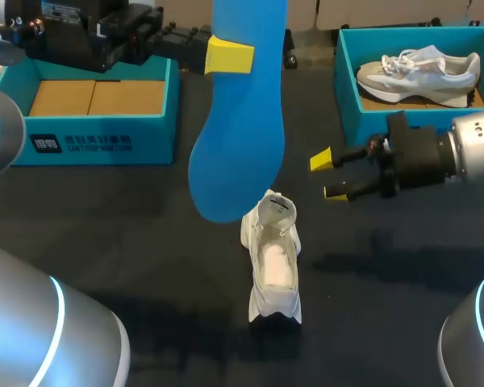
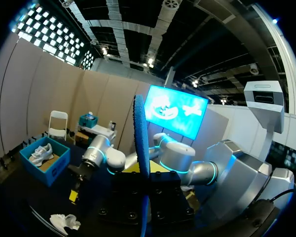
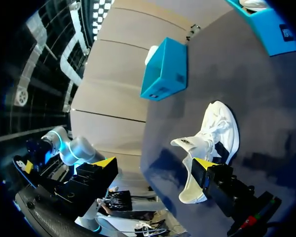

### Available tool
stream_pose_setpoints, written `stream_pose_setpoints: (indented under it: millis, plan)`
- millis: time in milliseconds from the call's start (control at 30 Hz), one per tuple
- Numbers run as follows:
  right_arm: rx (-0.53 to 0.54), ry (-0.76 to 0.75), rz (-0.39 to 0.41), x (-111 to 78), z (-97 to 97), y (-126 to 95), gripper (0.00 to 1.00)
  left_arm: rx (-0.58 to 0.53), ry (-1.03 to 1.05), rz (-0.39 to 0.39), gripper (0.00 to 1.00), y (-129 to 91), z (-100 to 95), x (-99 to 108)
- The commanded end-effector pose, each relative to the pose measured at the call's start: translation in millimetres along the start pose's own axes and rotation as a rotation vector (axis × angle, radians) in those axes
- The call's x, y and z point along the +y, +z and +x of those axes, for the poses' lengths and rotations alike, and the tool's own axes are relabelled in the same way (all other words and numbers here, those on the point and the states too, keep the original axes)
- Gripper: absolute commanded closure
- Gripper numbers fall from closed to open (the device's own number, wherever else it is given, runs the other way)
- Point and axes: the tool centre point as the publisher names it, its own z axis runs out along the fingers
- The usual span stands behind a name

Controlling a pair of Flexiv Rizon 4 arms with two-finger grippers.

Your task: Take the shoe out of the shoebox, open the shoe tongue, remove and reinsert the insole, then place the shoe into the shoebox

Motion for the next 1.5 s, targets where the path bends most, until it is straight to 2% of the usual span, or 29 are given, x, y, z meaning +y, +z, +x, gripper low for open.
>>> stream_pose_setpoints:
  millis: [33, 367, 400, 533, 633, 667, 733, 833, 900, 1333, 1400, 1500]
  plan:
    - [0.02, 0.002, 0.014, 6.3, 5.2, -3.0, 0.0, -0.001, -0.001, -0.004, 1.0, 0.6, -0.5, -1.2]
    - [0.016, 0.023, 0.025, 9.1, 11.3, -4.8, 0.0, -0.001, -0.001, -0.004, 1.0, 0.6, -0.5, -1.2]
    - [0.016, 0.023, 0.025, 9.1, 11.3, -4.8, 0.0, 0.004, 0.014, 0.017, 1.0, 0.1, -3.9, -2.8]
    - [0.016, 0.023, 0.025, 9.1, 11.3, -4.8, 0.0, -0.044, 0.376, 0.096, 1.0, -6.9, -24.2, -5.8]
    - [0.016, 0.023, 0.025, 9.1, 11.3, -4.8, 0.0, -0.073, 0.549, 0.091, 1.0, -11.3, -38.5, -3.6]
    - [0.016, 0.023, 0.025, 9.1, 11.3, -4.8, 0.0, -0.094, 0.643, 0.059, 1.0, -13.3, -45.6, -2.5]
    - [0.016, 0.023, 0.025, 9.1, 11.3, -4.8, 0.0, -0.09, 0.787, 0.084, 1.0, -17.9, -52.6, -2.9]
    - [0.016, 0.023, 0.025, 9.1, 11.3, -4.8, 0.0, -0.115, 1.036, 0.06, 1.0, -20.9, -63.8, -0.5]
    - [0.016, 0.023, 0.025, 9.1, 11.3, -4.8, 0.0, -0.151, 1.295, -0.018, 1.0, -21.8, -75.1, 5.9]
    - [0.016, 0.023, 0.025, 9.1, 11.3, -4.8, 0.0, -0.151, 1.295, -0.018, 1.0, -21.8, -75.1, 5.9]
    - [0.016, 0.023, 0.025, 9.1, 11.3, -4.8, 0.0, -0.131, 1.334, 0.014, 1.0, -16.4, -76.5, 12.2]
    - [0.016, 0.023, 0.025, 9.1, 11.3, -4.8, 0.0, -0.152, 1.524, -0.013, 1.0, -10.5, -89.9, 30.4]
